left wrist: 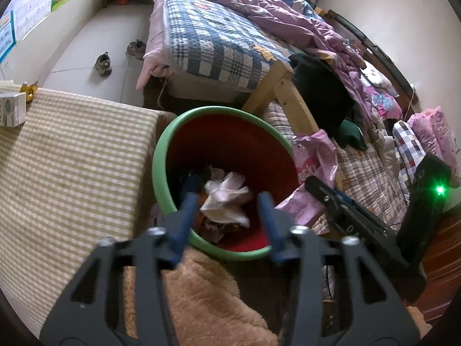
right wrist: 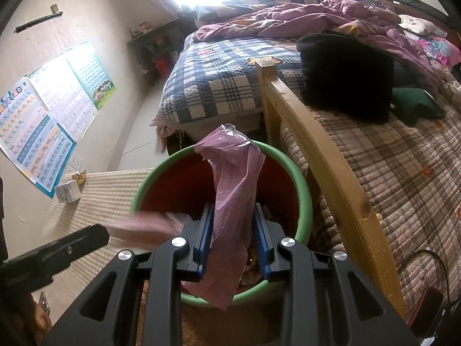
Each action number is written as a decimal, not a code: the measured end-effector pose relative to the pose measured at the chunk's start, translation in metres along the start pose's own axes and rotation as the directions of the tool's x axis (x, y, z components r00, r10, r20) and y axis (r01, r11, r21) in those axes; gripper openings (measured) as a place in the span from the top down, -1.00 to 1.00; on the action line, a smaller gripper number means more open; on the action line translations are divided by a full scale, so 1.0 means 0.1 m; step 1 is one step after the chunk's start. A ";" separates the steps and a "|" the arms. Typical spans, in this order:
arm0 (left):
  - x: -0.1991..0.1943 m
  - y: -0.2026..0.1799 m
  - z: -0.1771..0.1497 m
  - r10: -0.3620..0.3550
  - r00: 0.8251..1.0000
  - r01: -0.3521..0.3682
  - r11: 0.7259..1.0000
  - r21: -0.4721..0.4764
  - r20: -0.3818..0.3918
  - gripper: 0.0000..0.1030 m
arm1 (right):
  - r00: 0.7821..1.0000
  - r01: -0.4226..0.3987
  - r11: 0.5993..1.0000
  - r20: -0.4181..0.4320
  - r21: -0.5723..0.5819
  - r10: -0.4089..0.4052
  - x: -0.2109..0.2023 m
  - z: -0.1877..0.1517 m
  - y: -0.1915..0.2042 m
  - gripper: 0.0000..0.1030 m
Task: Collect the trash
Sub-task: 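Open both tools over the red bin to drop the paper and pink bag, then grasp the white milk carton on the table with the left tool, then grasp the small yellow packet with the right tool while the left tool holds the carton, then carry the milk carton and yellow packet over the red bin with both tools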
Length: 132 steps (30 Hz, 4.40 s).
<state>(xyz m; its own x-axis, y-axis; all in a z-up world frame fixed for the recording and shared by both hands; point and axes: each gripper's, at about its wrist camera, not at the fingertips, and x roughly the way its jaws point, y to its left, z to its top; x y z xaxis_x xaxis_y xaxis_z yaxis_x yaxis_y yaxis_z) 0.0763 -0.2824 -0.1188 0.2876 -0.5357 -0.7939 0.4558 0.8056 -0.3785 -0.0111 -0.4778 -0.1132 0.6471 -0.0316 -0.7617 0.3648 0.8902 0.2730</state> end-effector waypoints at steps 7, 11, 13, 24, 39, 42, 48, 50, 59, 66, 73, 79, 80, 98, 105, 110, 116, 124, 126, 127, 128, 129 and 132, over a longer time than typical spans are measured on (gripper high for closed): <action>-0.19 0.23 -0.02 0.004 0.999 0.000 0.997 -0.077 0.053 -0.48 | 1.000 0.005 1.000 0.006 0.000 -0.005 0.02 0.00 0.07 -0.12; -0.39 0.55 -0.06 0.041 0.994 -0.026 0.989 -0.147 0.105 -0.50 | 1.000 0.012 1.000 0.006 -0.023 -0.012 0.03 0.00 0.18 -0.20; -0.49 0.78 -0.07 0.075 0.989 -0.049 0.978 -0.203 0.125 -0.50 | 1.000 0.012 0.999 0.012 -0.033 -0.012 0.02 0.00 0.25 -0.27; -0.98 2.50 0.31 0.302 0.939 -0.161 0.810 -0.565 0.164 -0.58 | 0.999 -0.034 0.993 -0.016 -0.111 0.032 0.16 -0.06 0.63 -0.28; -0.50 3.58 0.95 0.390 0.916 -0.166 0.584 -0.795 0.096 -0.72 | 0.997 -0.014 0.998 -0.076 -0.054 0.010 0.42 -0.04 0.53 -0.28; -0.38 3.65 1.01 0.414 0.909 -0.226 0.569 -0.791 0.038 -0.73 | 0.996 -0.022 0.998 -0.088 -0.059 0.017 0.45 -0.05 0.57 -0.28; -0.31 3.75 0.95 0.371 0.928 -0.218 0.590 -0.778 0.022 -0.58 | 0.993 -0.049 0.996 -0.115 -0.080 0.040 0.49 -0.12 0.69 -0.28; -0.34 3.74 0.95 0.352 0.935 -0.207 0.624 -0.753 0.035 -0.39 | 0.992 -0.056 0.995 -0.118 -0.086 0.046 0.48 -0.14 0.73 -0.28; -0.76 3.60 0.49 0.247 0.965 -0.115 0.700 -0.705 0.087 -0.19 | 0.992 -0.092 0.989 -0.100 -0.111 0.081 0.38 -0.14 0.91 -0.28; -1.33 3.10 -0.22 0.347 0.936 -0.276 0.832 -0.482 0.064 -0.17 | 0.976 -0.198 0.960 -0.127 -0.200 0.175 0.53 -0.07 1.48 -0.28; -1.72 2.72 -0.85 0.345 0.938 -0.313 0.875 -0.370 0.022 -0.17 | 0.941 -0.327 0.894 -0.193 -0.307 0.278 1.05 0.22 2.51 -0.29; -1.35 2.63 -0.90 0.299 0.954 -0.272 0.889 -0.370 0.019 -0.15 | 0.945 -0.322 0.853 -0.198 -0.411 0.262 1.71 0.42 3.47 -0.29; -1.31 2.62 -0.88 0.285 0.958 -0.252 0.891 -0.378 0.034 -0.11 | 0.948 -0.312 0.851 -0.200 -0.422 0.248 1.84 0.43 3.62 -0.29; -0.86 2.84 -0.76 0.227 0.971 -0.159 0.854 -0.496 0.079 -0.15 | 0.946 -0.311 0.836 -0.232 -0.453 0.226 2.41 0.30 4.10 0.26; -0.70 2.68 -0.55 0.272 0.961 -0.223 0.865 -0.449 0.047 -0.32 | 0.926 -0.374 0.828 -0.227 -0.418 0.303 1.61 0.16 3.50 0.25; -0.54 2.62 -0.45 0.335 0.942 -0.308 0.866 -0.394 -0.001 -0.09 | 0.928 -0.364 0.841 -0.234 -0.401 0.290 1.05 -0.13 2.98 0.25; -0.76 2.42 -0.52 0.343 0.939 -0.306 0.869 -0.389 0.029 -0.08 | 0.928 -0.360 0.861 -0.232 -0.359 0.291 0.61 -0.46 2.58 0.25; -1.24 2.04 -0.64 0.356 0.927 -0.292 0.883 -0.367 0.119 -0.08 | 0.928 -0.370 0.862 -0.185 -0.346 0.324 0.21 -0.58 2.41 0.25; -1.31 1.94 -0.63 0.357 0.924 -0.291 0.889 -0.353 0.138 -0.08 | 0.927 -0.374 0.862 -0.172 -0.343 0.334 0.14 -0.55 2.38 0.24; -1.34 1.90 -0.62 0.357 0.922 -0.291 0.892 -0.346 0.147 -0.08 | 0.927 -0.374 0.862 -0.163 -0.341 0.338 0.11 -0.54 2.36 0.24; -1.38 1.83 -0.61 0.360 0.919 -0.293 0.896 -0.334 0.159 -0.08 | 0.927 -0.374 0.864 -0.154 -0.339 0.341 0.07 -0.52 2.34 0.24; -1.41 1.76 -0.58 0.362 0.916 -0.296 0.900 -0.320 0.171 -0.08 | 0.927 -0.374 0.864 -0.148 -0.336 0.344 0.04 -0.52 2.32 0.24; -1.50 1.63 -0.55 0.365 0.910 -0.301 0.908 -0.293 0.196 -0.08 | 0.926 -0.377 0.867 -0.134 -0.326 0.352 -0.03 -0.49 2.24 0.24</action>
<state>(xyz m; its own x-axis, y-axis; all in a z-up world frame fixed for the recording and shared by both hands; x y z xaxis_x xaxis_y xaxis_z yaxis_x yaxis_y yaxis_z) 0.0609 -0.0566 -0.0879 0.5934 -0.2431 -0.7673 0.0807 0.9664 -0.2439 0.0358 -0.2559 -0.0783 0.6381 0.3454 -0.6881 -0.1456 0.9317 0.3327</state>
